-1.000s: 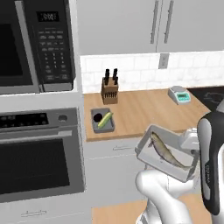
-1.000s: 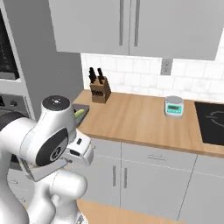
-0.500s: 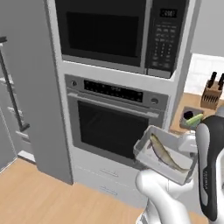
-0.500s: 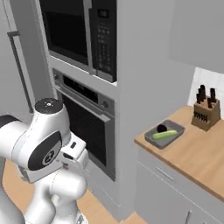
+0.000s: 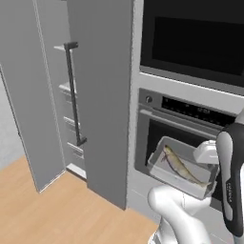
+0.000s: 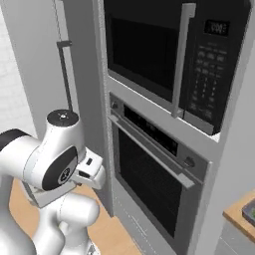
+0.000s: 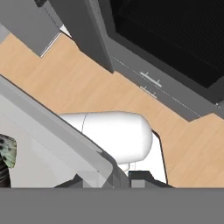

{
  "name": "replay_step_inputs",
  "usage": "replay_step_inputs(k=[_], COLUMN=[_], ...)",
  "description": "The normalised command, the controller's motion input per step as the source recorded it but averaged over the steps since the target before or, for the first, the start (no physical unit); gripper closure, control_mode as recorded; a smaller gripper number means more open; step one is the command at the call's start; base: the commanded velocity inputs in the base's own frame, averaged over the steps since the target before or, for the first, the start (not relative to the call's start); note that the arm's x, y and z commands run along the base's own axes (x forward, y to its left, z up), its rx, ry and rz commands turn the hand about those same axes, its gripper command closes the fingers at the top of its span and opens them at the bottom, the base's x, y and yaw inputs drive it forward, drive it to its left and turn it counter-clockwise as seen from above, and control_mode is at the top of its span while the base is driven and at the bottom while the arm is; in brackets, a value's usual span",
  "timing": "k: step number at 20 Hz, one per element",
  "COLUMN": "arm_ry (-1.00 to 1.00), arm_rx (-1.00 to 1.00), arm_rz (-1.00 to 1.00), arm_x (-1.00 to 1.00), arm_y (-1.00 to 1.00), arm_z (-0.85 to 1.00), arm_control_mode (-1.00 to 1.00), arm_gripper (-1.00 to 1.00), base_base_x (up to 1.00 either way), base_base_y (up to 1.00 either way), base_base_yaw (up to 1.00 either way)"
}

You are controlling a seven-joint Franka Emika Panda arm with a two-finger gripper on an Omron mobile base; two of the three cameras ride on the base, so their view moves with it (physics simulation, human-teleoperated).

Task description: Take the meat container that has the fish and place it on the second highest rack of the freezer. Then take the vegetable container that has the avocado and corn and place it on the highest rack of the freezer.

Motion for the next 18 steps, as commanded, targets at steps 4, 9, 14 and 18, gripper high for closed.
replay_step_inputs(k=[4,9,14,18], arm_ry=[0.0,0.0,0.0,0.0], arm_rx=[0.0,0.0,0.0,0.0], arm_rz=[0.0,0.0,0.0,0.0], arm_x=[0.0,0.0,0.0,0.0], arm_y=[0.0,0.0,0.0,0.0], arm_z=[0.0,0.0,0.0,0.0], arm_control_mode=[1.0,1.0,1.0,1.0], arm_gripper=[1.0,1.0,1.0,1.0], base_base_x=[1.0,1.0,0.87,0.71], base_base_y=[1.0,1.0,1.0,0.96], base_base_yaw=[0.03,0.0,-0.2,-0.58])
